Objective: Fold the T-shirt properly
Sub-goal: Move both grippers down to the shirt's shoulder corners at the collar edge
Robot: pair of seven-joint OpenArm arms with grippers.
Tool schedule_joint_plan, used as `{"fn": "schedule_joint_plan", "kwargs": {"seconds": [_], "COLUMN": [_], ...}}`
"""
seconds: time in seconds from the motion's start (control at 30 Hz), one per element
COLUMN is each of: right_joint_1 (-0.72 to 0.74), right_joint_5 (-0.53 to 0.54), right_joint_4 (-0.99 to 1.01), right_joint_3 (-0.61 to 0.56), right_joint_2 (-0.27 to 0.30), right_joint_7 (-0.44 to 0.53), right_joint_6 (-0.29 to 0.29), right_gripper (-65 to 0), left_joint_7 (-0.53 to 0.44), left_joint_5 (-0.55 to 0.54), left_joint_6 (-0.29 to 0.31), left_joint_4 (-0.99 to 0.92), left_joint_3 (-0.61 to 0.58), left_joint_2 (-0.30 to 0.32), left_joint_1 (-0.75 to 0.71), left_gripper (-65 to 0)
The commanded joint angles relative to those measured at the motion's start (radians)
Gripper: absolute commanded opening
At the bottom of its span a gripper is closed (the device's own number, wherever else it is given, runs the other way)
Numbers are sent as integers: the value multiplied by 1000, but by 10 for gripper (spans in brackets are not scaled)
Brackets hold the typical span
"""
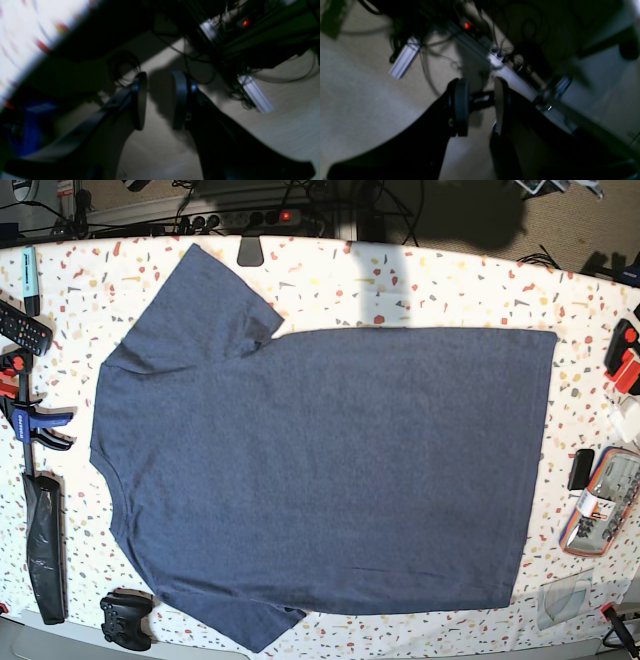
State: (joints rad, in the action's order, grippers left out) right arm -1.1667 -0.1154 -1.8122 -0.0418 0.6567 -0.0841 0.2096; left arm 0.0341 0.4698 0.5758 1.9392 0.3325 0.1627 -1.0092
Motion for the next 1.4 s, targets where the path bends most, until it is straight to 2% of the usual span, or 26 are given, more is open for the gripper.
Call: {"fn": "schedule_joint_plan", "kwargs": {"seconds": [0.0,0.13,0.3,0.37,0.47,0.53,0.9,1.0,1.1,1.17,1.27,1.37], "right_joint_1": [-23,-25,-25,-25,-25,-25,-25,-25,-25,-25,-24,-24], "right_joint_5": [-19,-100,-182,-201,-200,-201,-230,-238,-246,-244,-244,-245], "right_joint_4": [-34,-125,-230,-265,-314,-341,-426,-426,-426,-426,-426,-426], "right_joint_3": [2,2,2,2,7,13,84,109,139,151,156,156], "right_joint_2": [11,11,11,11,11,12,11,11,11,11,11,11], "right_joint_7": [0,-89,-181,-190,-219,-233,-260,-260,-266,-271,-273,-274], "right_joint_6": [-9,-17,-21,-49,-136,-168,-174,-206,-218,-218,-221,-254], "right_gripper": [-474,-474,-474,-474,-474,-474,-474,-474,-474,-474,-474,-474], "left_joint_7": [-10,-7,-13,-40,-88,-86,-88,-92,-87,-87,-90,-86], "left_joint_5": [5,57,90,88,109,106,105,104,103,103,106,127], "left_joint_6": [-7,-14,-18,-32,-33,-34,-31,-14,39,51,50,46], "left_joint_4": [38,123,181,187,186,186,185,179,157,124,57,-28], "left_joint_3": [5,5,5,5,5,5,5,5,5,1,-45,-145], "left_joint_2": [14,61,159,205,268,294,301,301,301,303,335,388], "left_joint_1": [-16,-16,-15,-15,-3,16,150,179,217,245,290,349], "left_gripper": [-491,-489,-467,-454,-454,-454,-454,-453,-399,-353,-342,-343]}}
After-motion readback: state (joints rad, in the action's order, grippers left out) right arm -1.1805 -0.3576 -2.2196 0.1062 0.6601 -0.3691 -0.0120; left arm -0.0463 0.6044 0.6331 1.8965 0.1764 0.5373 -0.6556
